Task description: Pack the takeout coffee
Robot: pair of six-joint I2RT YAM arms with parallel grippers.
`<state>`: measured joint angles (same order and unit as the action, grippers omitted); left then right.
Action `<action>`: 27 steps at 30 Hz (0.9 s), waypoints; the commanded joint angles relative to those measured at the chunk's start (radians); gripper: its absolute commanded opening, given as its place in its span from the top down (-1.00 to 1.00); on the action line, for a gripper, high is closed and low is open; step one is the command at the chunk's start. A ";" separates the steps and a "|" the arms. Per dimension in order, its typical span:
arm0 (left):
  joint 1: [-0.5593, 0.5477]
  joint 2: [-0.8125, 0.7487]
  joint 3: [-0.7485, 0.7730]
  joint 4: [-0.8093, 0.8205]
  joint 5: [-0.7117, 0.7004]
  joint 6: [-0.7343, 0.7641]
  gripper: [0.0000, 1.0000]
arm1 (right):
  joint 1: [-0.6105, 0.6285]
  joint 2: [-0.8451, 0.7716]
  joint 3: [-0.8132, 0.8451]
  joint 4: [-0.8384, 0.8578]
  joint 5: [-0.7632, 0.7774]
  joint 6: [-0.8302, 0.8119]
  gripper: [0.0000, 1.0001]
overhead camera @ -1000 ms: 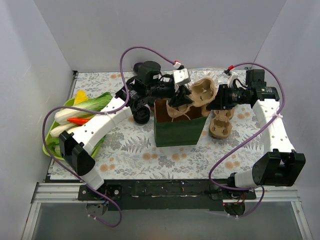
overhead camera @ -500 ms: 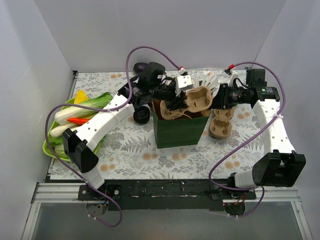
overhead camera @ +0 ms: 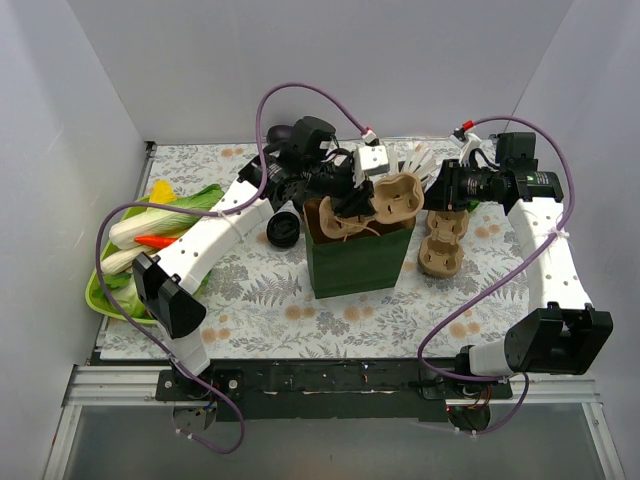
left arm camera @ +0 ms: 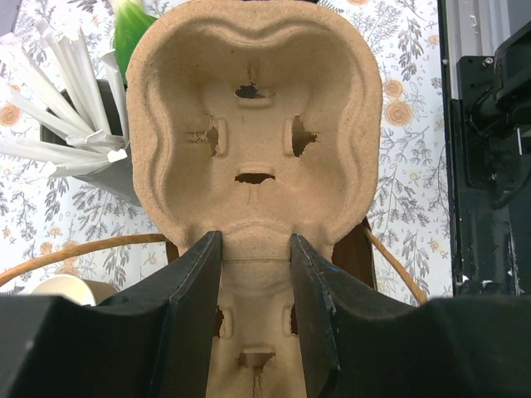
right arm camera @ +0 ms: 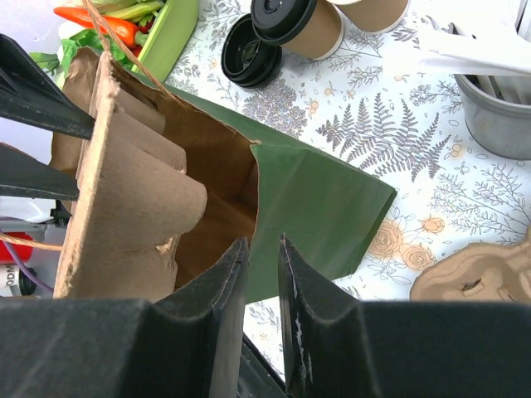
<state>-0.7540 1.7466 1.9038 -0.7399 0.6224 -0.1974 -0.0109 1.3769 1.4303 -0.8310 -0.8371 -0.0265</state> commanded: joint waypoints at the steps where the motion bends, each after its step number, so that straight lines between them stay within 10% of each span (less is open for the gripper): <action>1: 0.005 -0.001 0.061 -0.059 0.059 0.038 1.00 | 0.005 -0.001 0.027 0.059 -0.016 0.042 0.42; 27: 0.004 -0.090 -0.048 -0.018 0.108 -0.002 1.00 | 0.009 0.005 -0.013 0.066 -0.025 0.043 0.27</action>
<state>-0.7536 1.6810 1.7988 -0.7280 0.7303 -0.1951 -0.0051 1.4029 1.4239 -0.7822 -0.8509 0.0261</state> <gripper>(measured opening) 0.360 0.364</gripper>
